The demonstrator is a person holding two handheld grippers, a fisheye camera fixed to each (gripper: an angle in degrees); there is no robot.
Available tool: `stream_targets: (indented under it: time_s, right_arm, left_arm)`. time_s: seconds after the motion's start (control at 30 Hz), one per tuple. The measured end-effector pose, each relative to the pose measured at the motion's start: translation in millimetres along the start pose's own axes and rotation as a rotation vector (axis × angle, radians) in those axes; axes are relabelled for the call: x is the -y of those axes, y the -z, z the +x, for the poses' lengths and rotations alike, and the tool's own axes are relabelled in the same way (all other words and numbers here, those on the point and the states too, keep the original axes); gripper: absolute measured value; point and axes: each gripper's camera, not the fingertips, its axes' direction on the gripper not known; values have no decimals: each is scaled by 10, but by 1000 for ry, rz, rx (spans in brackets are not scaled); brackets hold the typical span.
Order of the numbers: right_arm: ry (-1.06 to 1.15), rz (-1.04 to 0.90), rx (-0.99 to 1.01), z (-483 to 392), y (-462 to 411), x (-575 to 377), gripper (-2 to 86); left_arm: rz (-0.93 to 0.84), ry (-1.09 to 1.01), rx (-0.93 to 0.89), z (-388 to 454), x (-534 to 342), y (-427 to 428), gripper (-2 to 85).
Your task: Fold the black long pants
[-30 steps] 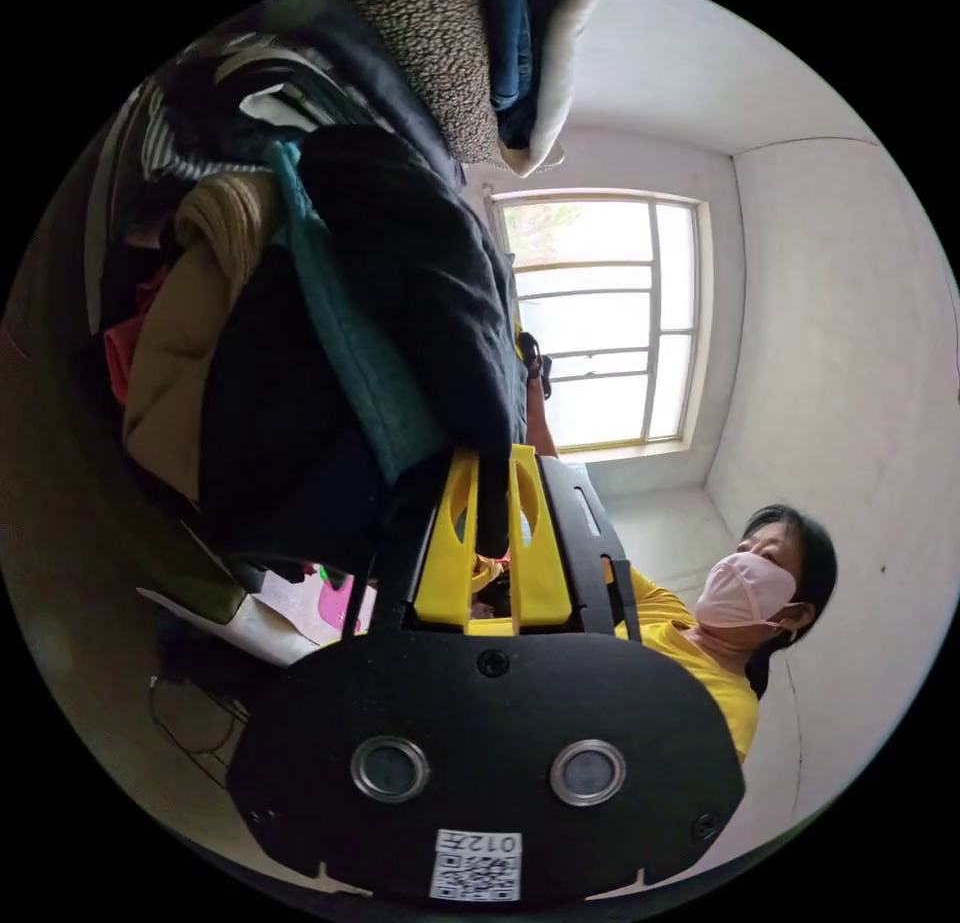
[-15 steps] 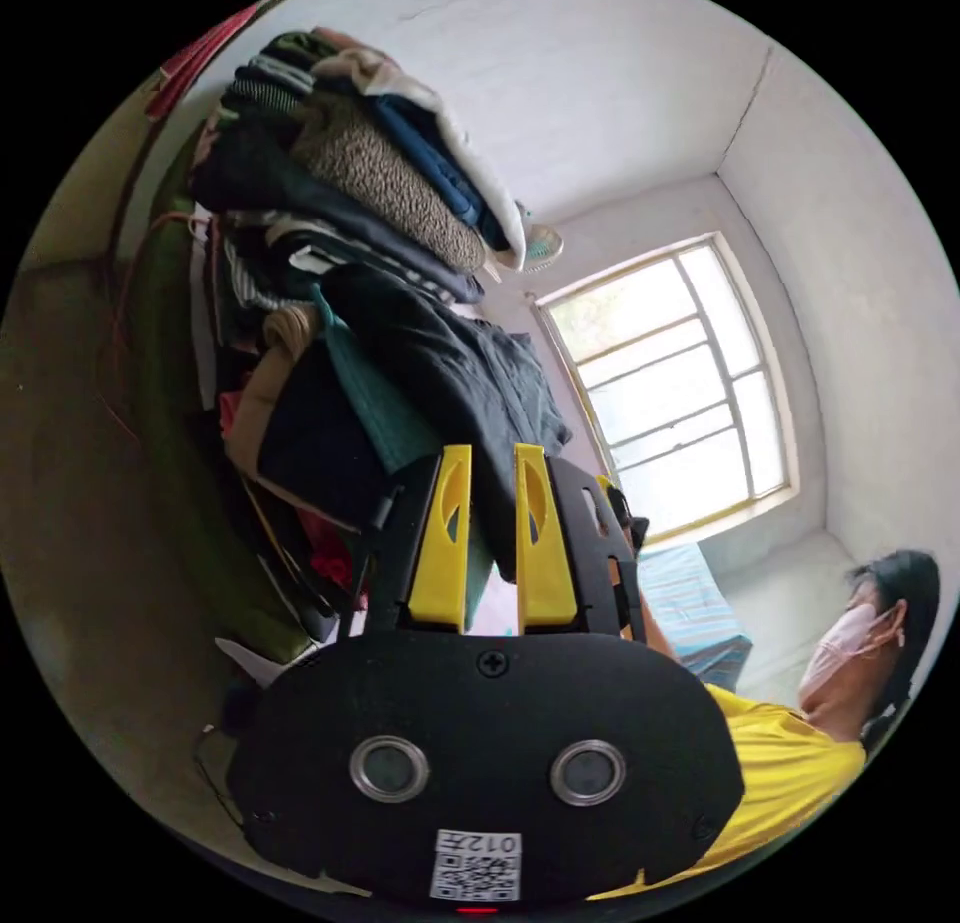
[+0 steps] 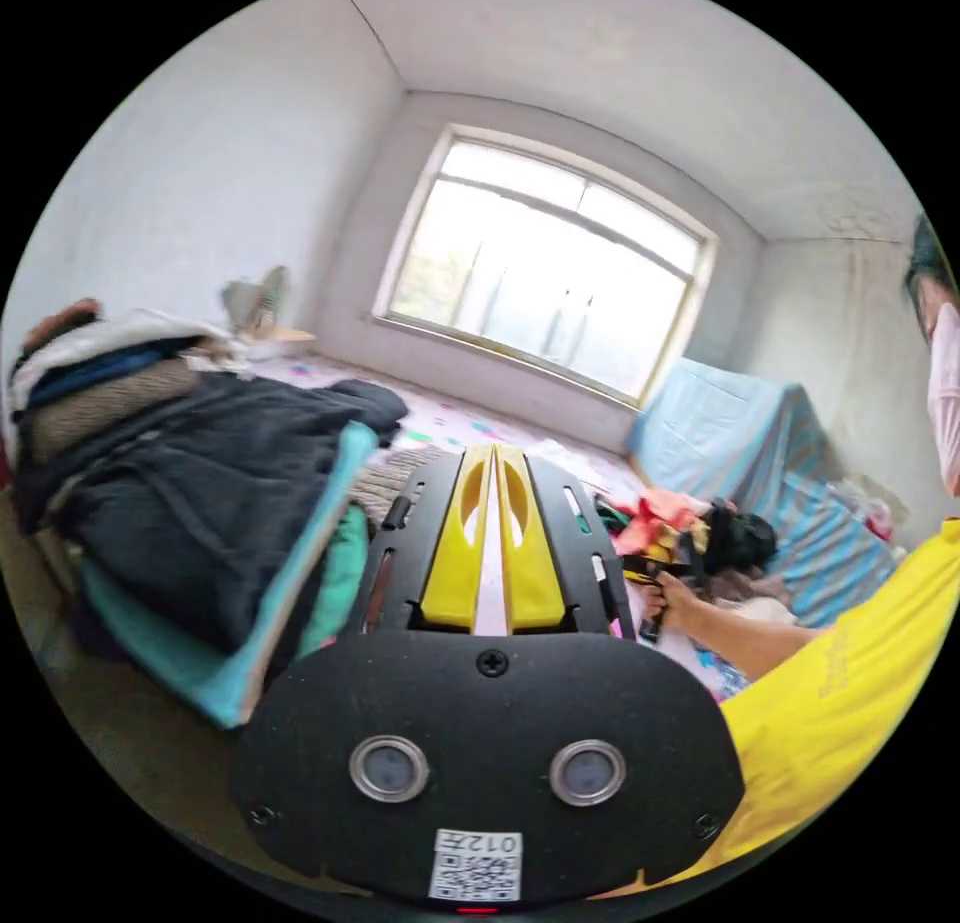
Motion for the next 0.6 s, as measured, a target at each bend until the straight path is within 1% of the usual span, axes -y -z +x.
stream_targets:
  time_s: [0.03,0.07,0.1,0.13,0.17,0.23,0.27,0.33,0.37,0.43,0.6]
  right_arm:
    - [-19,14,-39,97,241,-112,9]
    - [-28,24,-58,144,365,-165,9]
    - [-43,45,-89,232,617,-258,10]
    - [-60,66,-118,318,872,-336,10]
    - [-69,78,-135,359,1001,-369,11]
    - [-101,134,-205,512,1530,-467,14]
    - [-107,150,-225,546,1665,-480,15]
    - [-116,218,-327,661,2196,-476,22]
    - [-112,237,-361,680,2329,-458,25]
    - [-98,312,-511,738,2844,-294,46]
    - [-88,420,-764,864,3686,375,126]
  left_arm:
    - [-38,26,-157,197,-50,-545,4]
    - [-57,45,-229,296,-86,-822,4]
    - [-107,78,-356,510,-170,-1382,4]
    - [-166,100,-437,748,-265,-1934,5]
    - [-201,104,-463,879,-313,-2205,5]
    - [-359,88,-542,1441,-495,-3241,5]
    - [-399,93,-562,1574,-540,-3488,5]
    - [-526,104,-656,2079,-692,-4392,5]
    - [-560,102,-660,2199,-720,-4600,5]
    - [-648,82,-640,2634,-797,-5339,5]
    - [-752,92,-604,3255,-867,-6569,5]
